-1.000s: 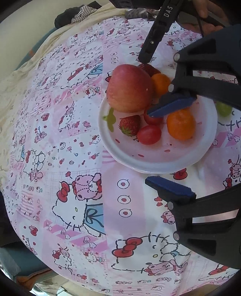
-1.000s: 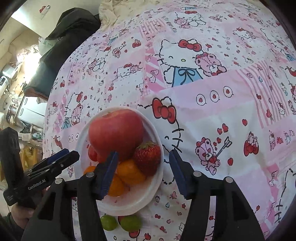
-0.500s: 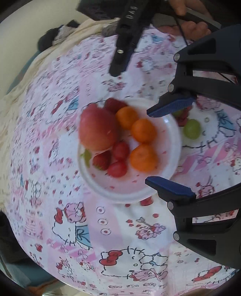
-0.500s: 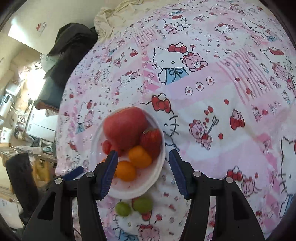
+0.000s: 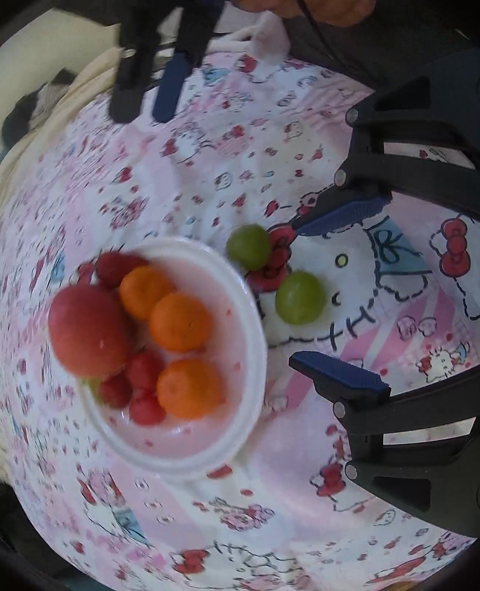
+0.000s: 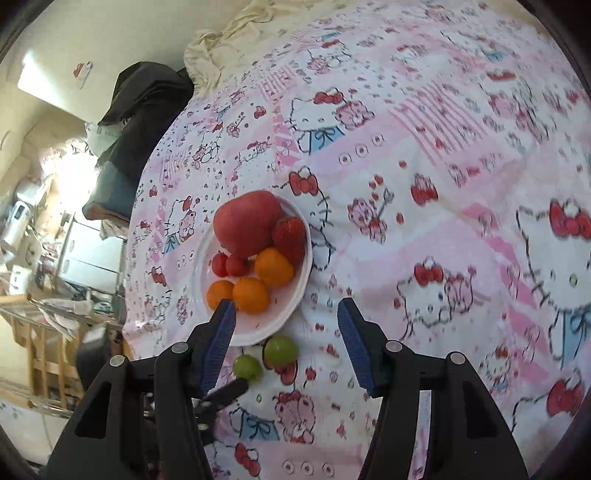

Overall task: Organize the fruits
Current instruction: 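Grasp a green lime with the left gripper while the right gripper grasps another lime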

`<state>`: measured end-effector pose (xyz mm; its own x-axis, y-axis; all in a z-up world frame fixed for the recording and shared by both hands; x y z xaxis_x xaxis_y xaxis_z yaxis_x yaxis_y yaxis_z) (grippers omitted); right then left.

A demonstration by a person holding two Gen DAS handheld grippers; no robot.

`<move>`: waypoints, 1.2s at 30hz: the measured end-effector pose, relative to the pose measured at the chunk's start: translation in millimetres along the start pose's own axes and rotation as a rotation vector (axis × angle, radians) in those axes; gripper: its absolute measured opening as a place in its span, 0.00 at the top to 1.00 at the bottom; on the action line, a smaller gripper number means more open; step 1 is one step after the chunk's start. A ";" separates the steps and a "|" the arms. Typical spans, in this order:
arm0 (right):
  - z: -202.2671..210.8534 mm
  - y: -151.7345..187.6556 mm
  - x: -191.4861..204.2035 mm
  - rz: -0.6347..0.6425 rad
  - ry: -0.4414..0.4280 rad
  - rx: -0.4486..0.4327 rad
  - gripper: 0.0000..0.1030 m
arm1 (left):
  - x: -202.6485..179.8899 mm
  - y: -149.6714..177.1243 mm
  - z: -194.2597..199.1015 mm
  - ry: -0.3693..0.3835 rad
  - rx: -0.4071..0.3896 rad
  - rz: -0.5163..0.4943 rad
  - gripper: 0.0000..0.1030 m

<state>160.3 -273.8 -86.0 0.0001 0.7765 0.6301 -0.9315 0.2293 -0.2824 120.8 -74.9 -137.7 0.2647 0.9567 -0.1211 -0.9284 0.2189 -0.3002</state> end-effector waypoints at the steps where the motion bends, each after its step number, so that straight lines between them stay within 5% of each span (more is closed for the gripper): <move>1: 1.5 0.5 -0.5 -0.003 0.001 -0.006 0.42 | -2.2 0.6 -1.1 0.002 -0.001 -0.010 0.41; 11: 11.2 -0.3 -7.1 -0.027 -0.011 -0.028 0.42 | 0.6 -3.2 -22.1 -0.047 -0.030 -0.005 0.55; 14: 7.2 -1.2 -10.1 -0.048 -0.020 -0.019 0.42 | 5.1 -1.0 -22.8 -0.015 -0.012 -0.002 0.73; 19: -1.2 -1.4 -5.4 -0.045 -0.013 -0.005 0.42 | 5.1 5.6 1.6 -0.050 -0.031 -0.014 0.73; 26: -37.9 5.9 3.0 0.015 0.058 0.112 0.42 | 39.8 27.0 63.3 -0.111 -0.088 0.152 0.73; 30: -59.5 16.6 4.5 0.005 0.040 0.190 0.42 | 60.7 34.0 69.4 -0.183 -0.111 0.217 0.73; 36: -70.9 19.3 12.0 0.077 0.081 0.210 0.42 | 77.5 32.2 75.6 -0.175 -0.152 0.302 0.73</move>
<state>168.1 -218.4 -135.2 -0.0523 0.8333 0.5503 -0.9852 0.0471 -0.1649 91.7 20.8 -85.2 -0.0758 0.9949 -0.0667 -0.9050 -0.0967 -0.4142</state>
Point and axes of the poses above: each gripper's, at about its wrist camera, not at the fingertips, and z roughly against the way its jaws point, x to its left, y to its underside, the point moved 1 cm from there along -z, roughly the way its jaws point, and after that the axes turned 5 degrees about -y, right-handed, at the moved point
